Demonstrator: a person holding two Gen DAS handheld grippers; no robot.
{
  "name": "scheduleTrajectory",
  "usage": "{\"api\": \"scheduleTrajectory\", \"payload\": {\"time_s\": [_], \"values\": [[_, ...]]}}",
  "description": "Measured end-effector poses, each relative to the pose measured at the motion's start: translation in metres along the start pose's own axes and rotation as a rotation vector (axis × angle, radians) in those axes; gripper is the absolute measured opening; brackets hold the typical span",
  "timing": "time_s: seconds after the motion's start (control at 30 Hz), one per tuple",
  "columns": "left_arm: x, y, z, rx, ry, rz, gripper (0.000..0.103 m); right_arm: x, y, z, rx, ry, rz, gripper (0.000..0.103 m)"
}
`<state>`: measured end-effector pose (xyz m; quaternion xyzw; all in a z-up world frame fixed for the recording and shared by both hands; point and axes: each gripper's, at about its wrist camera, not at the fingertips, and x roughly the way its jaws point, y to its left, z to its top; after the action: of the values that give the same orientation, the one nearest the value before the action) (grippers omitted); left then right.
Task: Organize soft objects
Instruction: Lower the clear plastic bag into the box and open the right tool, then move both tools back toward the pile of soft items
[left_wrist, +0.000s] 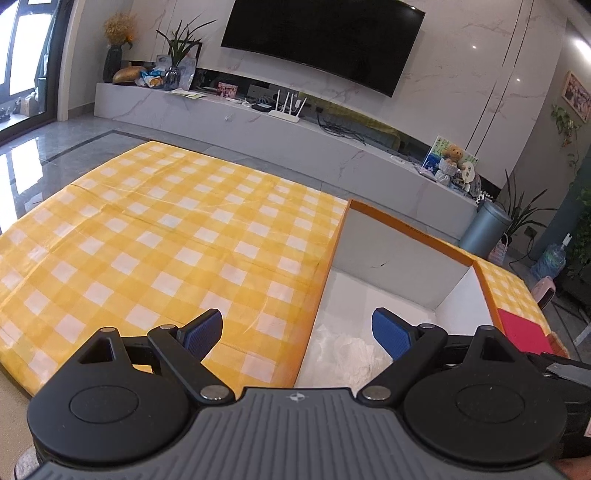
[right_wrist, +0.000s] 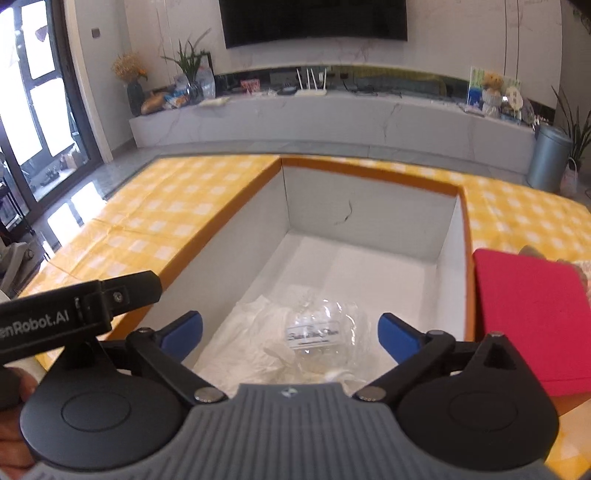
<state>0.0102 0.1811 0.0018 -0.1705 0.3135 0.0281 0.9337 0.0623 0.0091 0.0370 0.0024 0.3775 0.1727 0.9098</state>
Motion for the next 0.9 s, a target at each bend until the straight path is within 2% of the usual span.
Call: {"api": "scheduleTrajectory", "payload": {"time_s": [0.17,0.3,0.43,0.6,0.7,0.9], "values": [[-0.007,0.004,0.003,-0.073,-0.033,-0.067,0.103,-0.026,-0.013,0.004,-0.010,-0.138,-0.036,0.100],[-0.018,-0.002,0.004,-0.046,-0.114,-0.083,0.103,-0.051,-0.032,0.010,0.014,-0.192,-0.037,0.100],[-0.023,-0.005,0.007,-0.090,-0.145,-0.138,0.103,-0.077,-0.055,0.014,0.021,-0.243,-0.090,0.100],[-0.018,-0.012,0.004,-0.070,-0.137,-0.174,0.103,-0.112,-0.086,0.015,-0.009,-0.309,-0.204,0.100],[-0.014,-0.020,0.003,-0.044,-0.127,-0.153,0.103,-0.130,-0.111,0.012,-0.017,-0.330,-0.284,0.100],[-0.015,-0.041,0.000,0.043,-0.125,-0.105,0.103,-0.152,-0.170,0.000,0.007,-0.312,-0.478,0.100]]}}
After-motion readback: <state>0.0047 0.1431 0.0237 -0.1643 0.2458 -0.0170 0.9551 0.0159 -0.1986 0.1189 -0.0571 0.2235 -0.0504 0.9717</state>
